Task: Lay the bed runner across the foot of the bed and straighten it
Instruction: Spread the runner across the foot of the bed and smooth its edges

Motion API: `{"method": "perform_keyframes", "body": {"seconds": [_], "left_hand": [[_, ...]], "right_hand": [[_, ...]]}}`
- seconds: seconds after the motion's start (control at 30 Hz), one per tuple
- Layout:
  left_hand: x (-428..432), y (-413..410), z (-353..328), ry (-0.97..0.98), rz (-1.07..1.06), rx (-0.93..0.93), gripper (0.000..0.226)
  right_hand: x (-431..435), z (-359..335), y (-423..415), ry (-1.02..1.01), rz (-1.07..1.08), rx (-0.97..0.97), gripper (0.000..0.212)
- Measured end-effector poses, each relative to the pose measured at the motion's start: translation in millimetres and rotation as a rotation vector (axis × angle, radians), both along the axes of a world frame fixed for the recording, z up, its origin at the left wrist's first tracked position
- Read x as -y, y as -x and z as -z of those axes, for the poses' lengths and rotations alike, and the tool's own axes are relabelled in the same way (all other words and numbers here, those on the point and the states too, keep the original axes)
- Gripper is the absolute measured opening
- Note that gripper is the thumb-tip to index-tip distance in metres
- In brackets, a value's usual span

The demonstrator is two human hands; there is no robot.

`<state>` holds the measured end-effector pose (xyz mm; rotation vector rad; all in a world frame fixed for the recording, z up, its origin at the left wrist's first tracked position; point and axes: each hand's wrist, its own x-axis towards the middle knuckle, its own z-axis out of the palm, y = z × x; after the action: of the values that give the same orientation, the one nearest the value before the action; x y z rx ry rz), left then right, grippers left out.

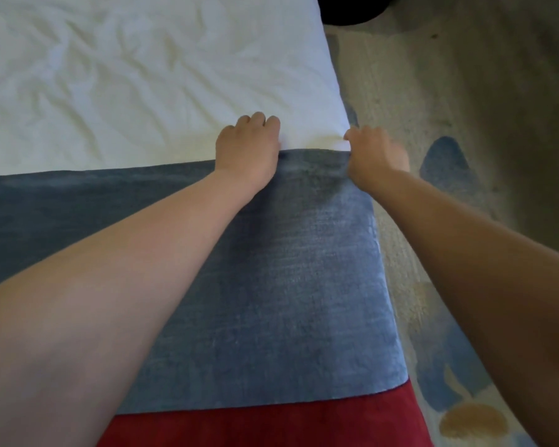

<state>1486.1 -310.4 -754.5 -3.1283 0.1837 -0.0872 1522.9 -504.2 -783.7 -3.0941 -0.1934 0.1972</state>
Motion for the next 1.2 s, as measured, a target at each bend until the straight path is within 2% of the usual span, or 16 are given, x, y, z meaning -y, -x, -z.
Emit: {"method": "perform_keyframes", "body": {"seconds": [0.17, 0.3, 0.5, 0.77, 1.0, 1.2], "left_hand": [[-22, 21, -18, 0.003, 0.018, 0.065, 0.034], [-44, 46, -27, 0.036, -0.024, 0.019, 0.035], [-98, 93, -19, 0.025, -0.087, -0.044, 0.033], [-177, 153, -33, 0.082, -0.084, -0.029, 0.033], [-272, 233, -51, 0.069, -0.041, -0.038, 0.033], [-319, 311, -40, 0.087, -0.103, -0.076, 0.033]], "right_hand": [[-10, -27, 25, -0.032, -0.237, 0.113, 0.027], [-38, -47, 48, -0.1, -0.265, 0.065, 0.031], [-97, -43, 93, -0.064, -0.37, -0.008, 0.038], [-184, -56, 157, -0.025, -0.294, 0.001, 0.036], [-273, -72, 229, -0.098, -0.183, 0.042, 0.035], [-334, -63, 313, -0.071, -0.274, -0.05, 0.033]]}}
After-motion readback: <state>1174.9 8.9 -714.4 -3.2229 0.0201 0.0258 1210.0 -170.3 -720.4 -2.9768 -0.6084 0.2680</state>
